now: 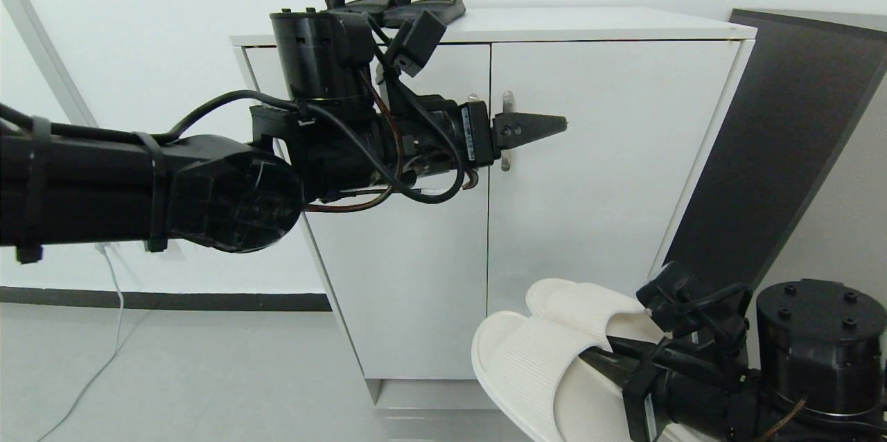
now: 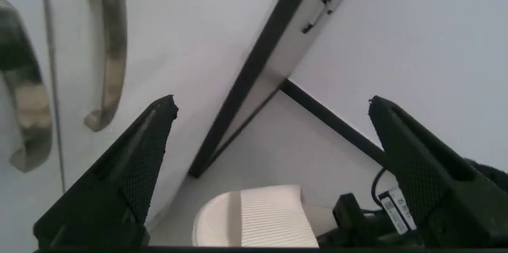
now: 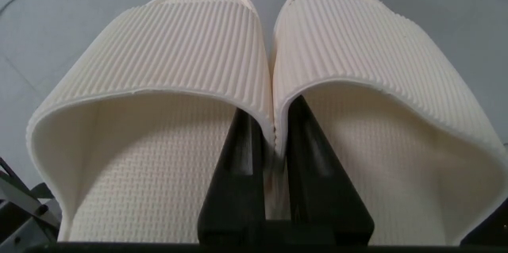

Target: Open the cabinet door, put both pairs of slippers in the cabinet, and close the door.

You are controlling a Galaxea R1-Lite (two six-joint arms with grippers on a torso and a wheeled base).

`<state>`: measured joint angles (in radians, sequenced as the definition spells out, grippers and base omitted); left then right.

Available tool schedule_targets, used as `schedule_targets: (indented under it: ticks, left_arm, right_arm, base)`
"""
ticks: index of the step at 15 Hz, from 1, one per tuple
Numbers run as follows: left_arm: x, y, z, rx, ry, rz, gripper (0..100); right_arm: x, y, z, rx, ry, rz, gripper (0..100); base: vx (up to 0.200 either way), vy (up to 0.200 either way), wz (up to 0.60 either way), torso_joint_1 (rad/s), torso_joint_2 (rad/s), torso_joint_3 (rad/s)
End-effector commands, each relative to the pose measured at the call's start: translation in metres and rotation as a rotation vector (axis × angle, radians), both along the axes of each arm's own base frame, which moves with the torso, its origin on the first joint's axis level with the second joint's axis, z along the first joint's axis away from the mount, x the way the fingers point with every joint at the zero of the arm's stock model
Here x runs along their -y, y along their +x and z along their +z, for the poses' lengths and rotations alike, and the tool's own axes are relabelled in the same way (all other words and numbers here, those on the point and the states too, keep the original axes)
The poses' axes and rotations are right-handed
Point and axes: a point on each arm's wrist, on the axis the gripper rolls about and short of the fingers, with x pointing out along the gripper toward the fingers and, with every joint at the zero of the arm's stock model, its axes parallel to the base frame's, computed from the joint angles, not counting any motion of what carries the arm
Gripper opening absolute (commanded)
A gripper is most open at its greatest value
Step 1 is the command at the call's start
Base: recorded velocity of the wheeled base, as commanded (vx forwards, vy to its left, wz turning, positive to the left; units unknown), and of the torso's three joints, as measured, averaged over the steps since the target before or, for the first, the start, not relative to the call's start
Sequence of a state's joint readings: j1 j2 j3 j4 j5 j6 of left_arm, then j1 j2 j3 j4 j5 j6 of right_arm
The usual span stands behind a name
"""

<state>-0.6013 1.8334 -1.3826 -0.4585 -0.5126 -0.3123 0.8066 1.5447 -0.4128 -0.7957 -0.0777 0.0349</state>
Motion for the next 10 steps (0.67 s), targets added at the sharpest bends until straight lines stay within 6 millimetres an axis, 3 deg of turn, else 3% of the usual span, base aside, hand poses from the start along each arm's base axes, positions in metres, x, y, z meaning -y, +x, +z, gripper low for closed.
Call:
schedule_targets:
  ticks: [1, 10]
  left_arm:
    - [-0.006, 0.009, 0.001, 0.006, -0.004, 0.011, 100]
    - [0.009, 0.037, -0.004, 0.055, 0.008, 0.136, 100]
  right_arm:
    - [0.000, 0.000, -0.001, -0.003, -0.003, 0.000, 0]
    - [0.001, -0.001, -0.002, -0.005, -0.005, -0.002, 0]
  base:
    - [0.000, 0.000, 0.00, 0.000, 0.00, 0.000]
    - [0.000, 0.000, 0.00, 0.000, 0.00, 0.000]
